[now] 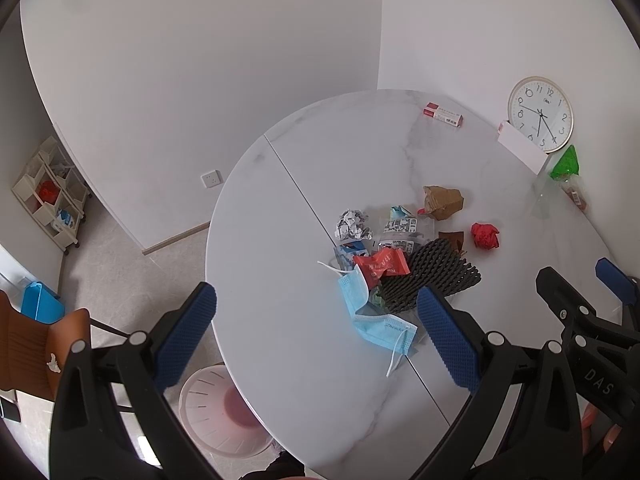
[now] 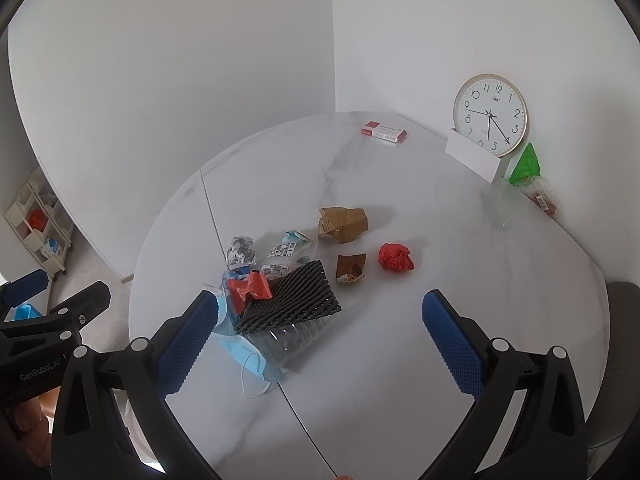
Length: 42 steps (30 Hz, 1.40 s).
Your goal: Collect trash
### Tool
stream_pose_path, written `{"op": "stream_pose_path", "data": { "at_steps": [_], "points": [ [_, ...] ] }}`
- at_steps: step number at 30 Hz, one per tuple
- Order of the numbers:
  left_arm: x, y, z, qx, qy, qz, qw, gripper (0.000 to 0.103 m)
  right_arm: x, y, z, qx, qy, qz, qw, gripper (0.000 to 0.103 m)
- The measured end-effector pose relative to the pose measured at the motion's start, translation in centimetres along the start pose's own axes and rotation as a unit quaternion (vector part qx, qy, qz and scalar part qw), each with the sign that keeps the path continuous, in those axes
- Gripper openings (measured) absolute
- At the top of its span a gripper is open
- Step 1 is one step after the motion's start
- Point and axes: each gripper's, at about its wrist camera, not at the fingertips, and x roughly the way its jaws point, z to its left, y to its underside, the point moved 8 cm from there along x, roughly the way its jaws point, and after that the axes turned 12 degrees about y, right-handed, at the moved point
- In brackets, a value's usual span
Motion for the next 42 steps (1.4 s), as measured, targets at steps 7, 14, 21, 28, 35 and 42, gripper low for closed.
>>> {"op": "stream_pose_path", "data": {
  "at_steps": [7, 14, 21, 28, 35, 42],
  "points": [
    [0.0, 0.1, 0.0, 0.000, -0.001, 0.000, 1.0000, 0.096, 0.0, 0.1, 0.0, 0.001, -0.001, -0.001, 1.000, 0.101],
    [0.2, 0.3, 0.1, 0.001, 0.000, 0.001, 1.0000, 0.096, 0.0, 0.1, 0.0, 0.000, -0.001, 0.000, 1.000, 0.101],
    [2.3, 1.8, 1.5, -0.005, 0.009, 0.008, 0.9999, 0.096, 1.3, 1.3, -1.0, -0.018, -0.004, 0.000, 1.000, 0.101],
    [8.1, 5.8, 2.0, -0.024, 0.022, 0.055, 0.9980, 0.095, 5.5, 4.2, -3.9, -0.026, -0.030, 0.045, 0.998, 0.101],
    [13.4, 8.2, 1.3, -0.004, 0.032, 0.069, 0.9971, 0.089, 9.9, 5.0, -4.9, -0.066, -0.063, 0.080, 0.993, 0.101],
    [17.6, 7.1, -0.7, 0.116, 0.110, 0.083, 0.9837, 0.086, 13.0, 4.5, -4.2, -0.103, -0.082, 0.105, 0.986, 0.101]
  ]
}}
